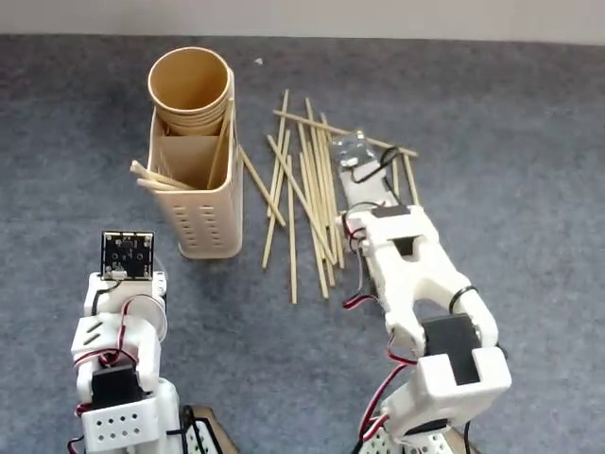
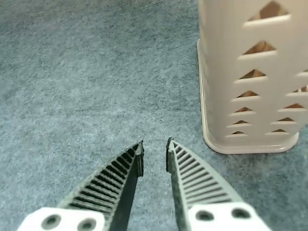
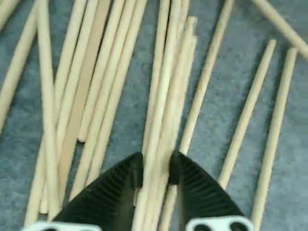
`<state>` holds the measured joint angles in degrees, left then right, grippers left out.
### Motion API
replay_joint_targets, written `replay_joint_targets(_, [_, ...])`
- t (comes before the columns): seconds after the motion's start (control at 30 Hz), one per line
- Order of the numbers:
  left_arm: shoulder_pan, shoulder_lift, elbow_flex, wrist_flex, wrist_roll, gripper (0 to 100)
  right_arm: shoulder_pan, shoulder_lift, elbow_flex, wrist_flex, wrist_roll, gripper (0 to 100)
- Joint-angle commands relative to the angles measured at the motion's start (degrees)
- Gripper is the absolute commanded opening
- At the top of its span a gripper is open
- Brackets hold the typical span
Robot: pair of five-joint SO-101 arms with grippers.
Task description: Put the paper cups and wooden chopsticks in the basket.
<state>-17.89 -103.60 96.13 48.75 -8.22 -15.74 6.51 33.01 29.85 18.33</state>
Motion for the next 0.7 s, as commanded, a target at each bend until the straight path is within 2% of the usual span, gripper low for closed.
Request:
replay_joint_targets(0.0, [0.7, -0.5, 0.9, 0.3, -0.7, 11, 0.5, -2.1, -3.9, 0.0, -0.1, 0.5])
replay_joint_targets(0.13, [0.7, -0.5, 0.9, 0.3, -0.7, 11, 0.0, -10.9, -11.8, 4.3, -5.3, 0.5])
replay_joint_targets(0.37, [0.7, -0.5, 0.9, 0.3, -0.7, 11, -5.1, -25.8, -26.9, 10.7, -9.1, 0.5])
replay_joint_targets(0.57, [0.9, -0.5, 0.9, 0.3, -0.7, 11, -15.1, -32.0, -35.6, 10.3, -13.2, 0.5])
replay_joint_targets(0.67, [1.8, -0.5, 0.9, 0.4, -0.7, 11, -20.5, -34.5, -37.3, 5.7, -15.7, 0.5])
